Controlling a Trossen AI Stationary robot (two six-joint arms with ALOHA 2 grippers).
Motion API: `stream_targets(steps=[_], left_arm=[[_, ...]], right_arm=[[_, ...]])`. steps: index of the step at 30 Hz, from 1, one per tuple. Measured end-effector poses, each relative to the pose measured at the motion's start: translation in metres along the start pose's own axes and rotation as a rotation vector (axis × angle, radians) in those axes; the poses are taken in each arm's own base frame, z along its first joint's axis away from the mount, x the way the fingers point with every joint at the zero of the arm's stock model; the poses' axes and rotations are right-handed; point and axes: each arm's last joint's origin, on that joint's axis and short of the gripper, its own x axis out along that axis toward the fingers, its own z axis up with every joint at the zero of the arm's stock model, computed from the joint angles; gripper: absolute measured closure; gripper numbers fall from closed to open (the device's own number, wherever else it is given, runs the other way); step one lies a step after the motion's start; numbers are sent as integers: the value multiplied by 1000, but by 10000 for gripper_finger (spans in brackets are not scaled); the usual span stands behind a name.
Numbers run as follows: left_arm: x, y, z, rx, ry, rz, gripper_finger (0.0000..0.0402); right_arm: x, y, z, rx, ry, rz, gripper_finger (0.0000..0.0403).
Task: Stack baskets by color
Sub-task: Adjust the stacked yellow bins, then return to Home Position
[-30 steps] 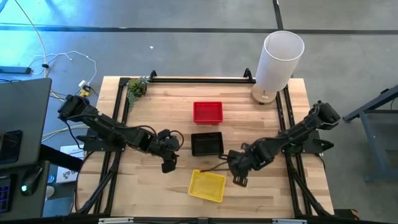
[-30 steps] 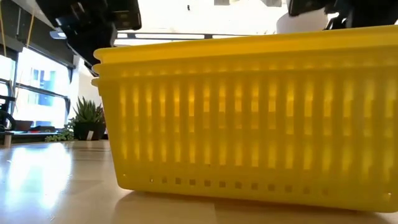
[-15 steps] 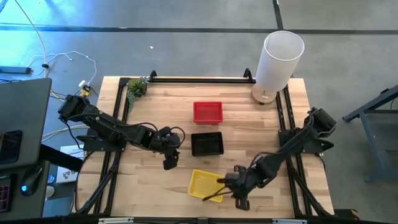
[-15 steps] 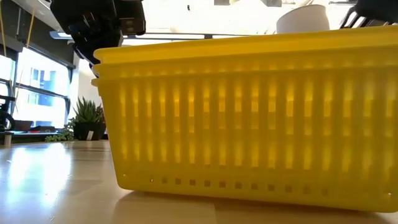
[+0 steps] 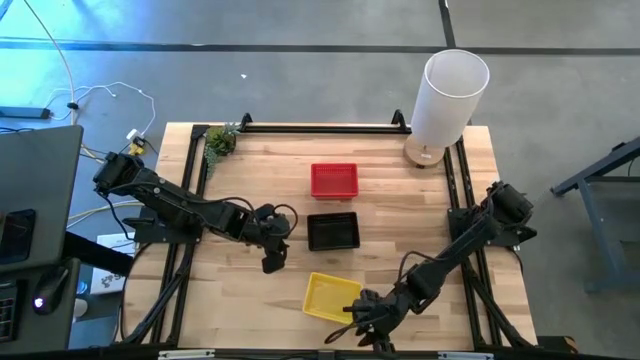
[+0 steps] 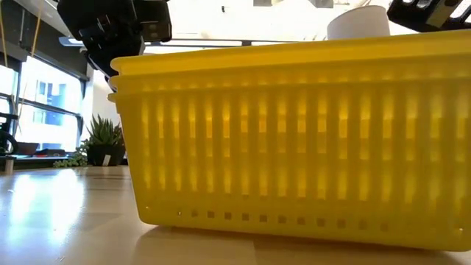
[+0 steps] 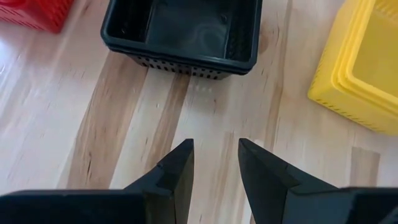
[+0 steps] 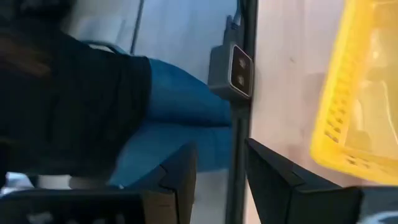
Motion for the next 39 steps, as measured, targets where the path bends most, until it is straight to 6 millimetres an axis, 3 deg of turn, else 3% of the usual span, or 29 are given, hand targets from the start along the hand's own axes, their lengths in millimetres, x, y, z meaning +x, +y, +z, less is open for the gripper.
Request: stream_targets(steps=[13, 30, 39], left_arm=[[0, 0, 0, 1, 3, -1, 289], [0, 0, 0, 27, 6, -7, 289], [-1, 0, -1, 97, 26, -29, 289]], right_arm=[[24, -10, -5, 90, -1, -16, 281], [20, -36, -4, 145, 35, -216, 281], [11, -31, 1, 74, 42, -175, 281]])
